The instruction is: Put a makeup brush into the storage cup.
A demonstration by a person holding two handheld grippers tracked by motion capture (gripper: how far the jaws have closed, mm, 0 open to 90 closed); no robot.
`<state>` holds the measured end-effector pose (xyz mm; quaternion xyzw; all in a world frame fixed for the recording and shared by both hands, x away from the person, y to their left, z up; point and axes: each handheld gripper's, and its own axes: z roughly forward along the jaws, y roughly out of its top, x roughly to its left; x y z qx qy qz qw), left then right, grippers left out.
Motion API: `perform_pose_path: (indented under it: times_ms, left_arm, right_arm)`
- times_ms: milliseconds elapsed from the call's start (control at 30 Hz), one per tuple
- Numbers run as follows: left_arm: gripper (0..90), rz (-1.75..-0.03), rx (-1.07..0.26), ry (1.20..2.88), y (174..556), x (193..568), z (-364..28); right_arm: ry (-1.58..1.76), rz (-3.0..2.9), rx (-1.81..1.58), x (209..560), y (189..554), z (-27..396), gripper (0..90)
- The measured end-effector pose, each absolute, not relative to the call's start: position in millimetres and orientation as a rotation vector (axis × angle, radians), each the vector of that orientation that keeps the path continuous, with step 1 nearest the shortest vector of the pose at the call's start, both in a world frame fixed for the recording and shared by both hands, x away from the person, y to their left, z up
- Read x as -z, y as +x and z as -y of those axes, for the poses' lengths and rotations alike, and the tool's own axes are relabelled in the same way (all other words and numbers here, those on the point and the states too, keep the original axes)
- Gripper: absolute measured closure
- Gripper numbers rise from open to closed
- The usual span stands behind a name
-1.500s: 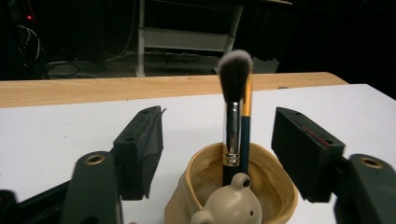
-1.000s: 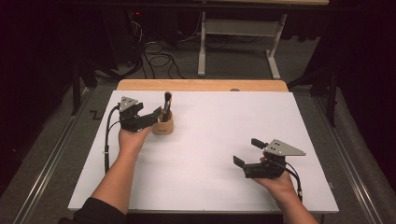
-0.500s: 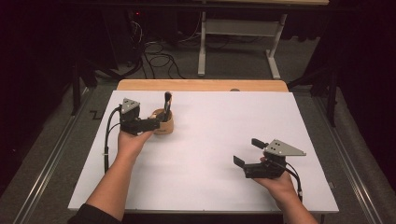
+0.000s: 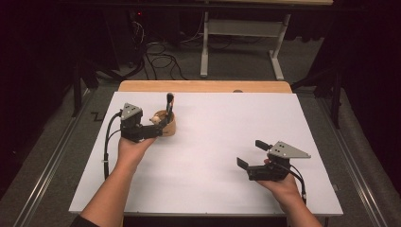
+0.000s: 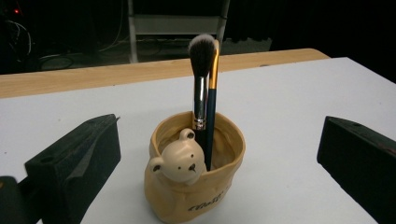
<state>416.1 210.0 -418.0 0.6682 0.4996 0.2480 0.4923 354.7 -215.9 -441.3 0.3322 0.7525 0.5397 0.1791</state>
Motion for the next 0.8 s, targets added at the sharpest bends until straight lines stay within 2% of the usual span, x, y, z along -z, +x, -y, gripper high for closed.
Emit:
perform_pose_path:
  times_ms: [800]
  left_arm:
    - [0.4, -1.161, -0.522, 1.666, 362, 433, -208]
  right_arm:
    - [0.943, -2.113, -1.522, 440, 354, 218, 2.8]
